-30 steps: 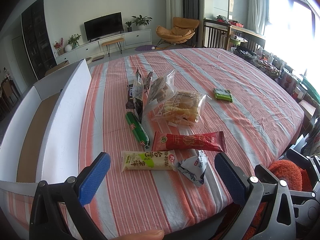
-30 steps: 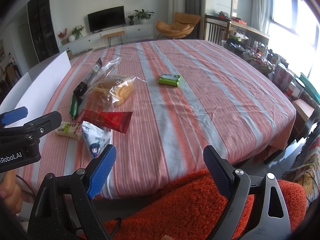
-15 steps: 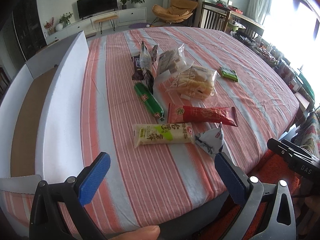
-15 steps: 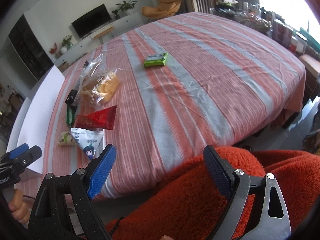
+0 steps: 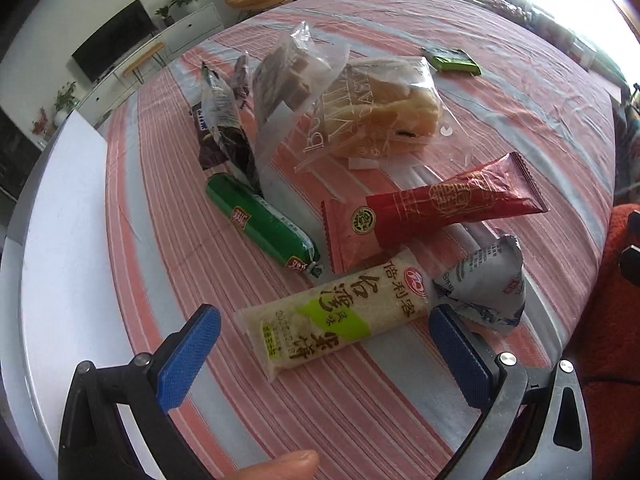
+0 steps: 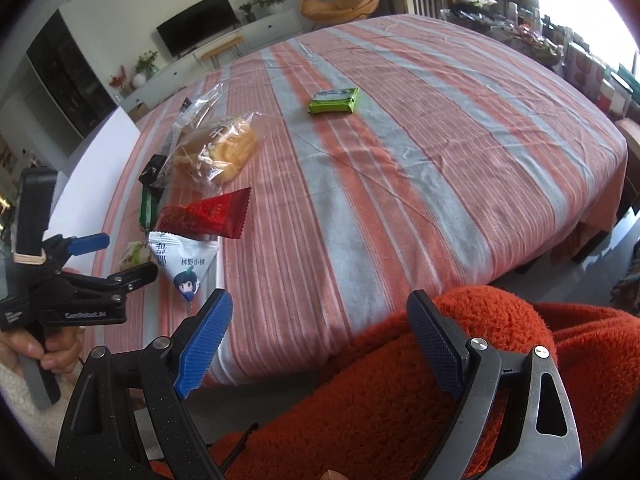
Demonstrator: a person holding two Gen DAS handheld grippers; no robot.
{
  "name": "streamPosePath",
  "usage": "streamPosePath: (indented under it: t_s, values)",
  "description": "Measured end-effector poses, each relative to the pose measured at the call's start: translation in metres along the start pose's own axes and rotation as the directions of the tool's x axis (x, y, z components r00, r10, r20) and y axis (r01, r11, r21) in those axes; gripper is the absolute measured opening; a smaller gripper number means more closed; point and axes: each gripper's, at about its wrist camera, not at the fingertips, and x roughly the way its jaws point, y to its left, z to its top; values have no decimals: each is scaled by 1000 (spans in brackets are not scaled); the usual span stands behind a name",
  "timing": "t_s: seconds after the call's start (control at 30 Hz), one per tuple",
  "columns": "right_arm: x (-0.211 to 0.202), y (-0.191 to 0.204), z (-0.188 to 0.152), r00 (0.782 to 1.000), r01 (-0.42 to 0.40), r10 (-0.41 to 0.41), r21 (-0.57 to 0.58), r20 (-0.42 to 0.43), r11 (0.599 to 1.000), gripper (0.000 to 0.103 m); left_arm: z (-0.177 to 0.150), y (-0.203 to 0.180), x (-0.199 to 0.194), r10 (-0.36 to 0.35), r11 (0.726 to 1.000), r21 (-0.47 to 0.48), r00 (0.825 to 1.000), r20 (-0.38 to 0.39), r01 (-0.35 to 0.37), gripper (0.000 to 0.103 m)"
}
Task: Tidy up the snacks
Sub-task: 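Grasp the cream cake bar with the left gripper while the right grasps the white triangle pack, then carry both snacks over the cardboard bin and open both grippers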
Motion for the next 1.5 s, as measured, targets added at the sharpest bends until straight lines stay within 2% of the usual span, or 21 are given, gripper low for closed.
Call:
streamPosePath:
  t_s: [0.07,0.3,0.43,0.53,0.63,0.7,0.83,0.9,0.97,1.03,1.1,1.17,1.27,1.3,1.33,1.4,1.43,1.47,1.5]
  values:
    - [0,0,0,1000,-1,1,0,-1,1000,91,6,3,9,17,1000,-3,1000,-10,-17,103]
    - [0,4,-1,1000,-10,9,-34,-8,999,91,18,28,28,-97,975,-204,995,-33,88,103]
    - [2,3,0,1000,-11,10,-26,-11,1000,91,13,25,26,-94,980,-176,995,-23,89,103]
    - [2,4,0,1000,-7,7,-28,-12,1000,91,5,11,18,-120,989,-89,992,-49,116,101]
    - [3,4,0,1000,-1,0,-30,-13,1000,91,-4,5,8,-172,985,-30,983,-68,171,88]
    - [4,5,0,1000,4,-4,-32,-13,999,91,-6,3,4,-181,983,-6,980,-77,181,82]
    - [5,6,1,1000,8,-9,-41,-19,999,92,-5,3,0,-120,993,8,992,-39,120,78]
    - [6,10,0,1000,-4,3,-60,-25,998,92,-1,4,1,-134,991,-13,991,-25,134,68]
    - [8,16,0,998,-46,42,-90,-44,995,91,5,4,1,-172,985,-23,985,-15,172,42]
    - [11,24,2,991,-117,109,-109,-79,987,91,7,-3,-1,-163,987,-3,987,-1,163,29]
    - [21,34,6,975,-198,184,-108,-128,974,91,3,-8,-6,-126,992,6,992,14,126,28]
    - [36,46,13,957,-251,230,-110,-176,962,91,-9,-5,-14,-148,988,-47,989,24,149,28]
    - [64,68,24,938,-281,243,-135,-247,950,91,-30,10,-31,-186,969,-154,981,64,194,28]
    - [71,75,28,940,-275,234,-148,-247,950,92,-35,16,-36,-191,962,-185,978,81,203,28]
    - [75,82,33,953,-250,210,-177,-220,952,91,-39,18,-41,-194,954,-211,976,98,211,28]
    - [86,94,40,955,-251,206,-207,-214,946,88,-47,29,-55,-201,939,-257,971,132,229,28]
    - [88,97,41,963,-225,181,-226,-198,948,68,-51,35,-63,-203,932,-275,968,151,238,28]
    - [89,99,42,971,-198,156,-240,-184,950,39,-53,40,-71,-202,925,-292,965,170,245,28]
    - [90,97,42,967,-211,171,-216,-189,953,28,-58,45,-80,-201,918,-307,961,190,253,28]
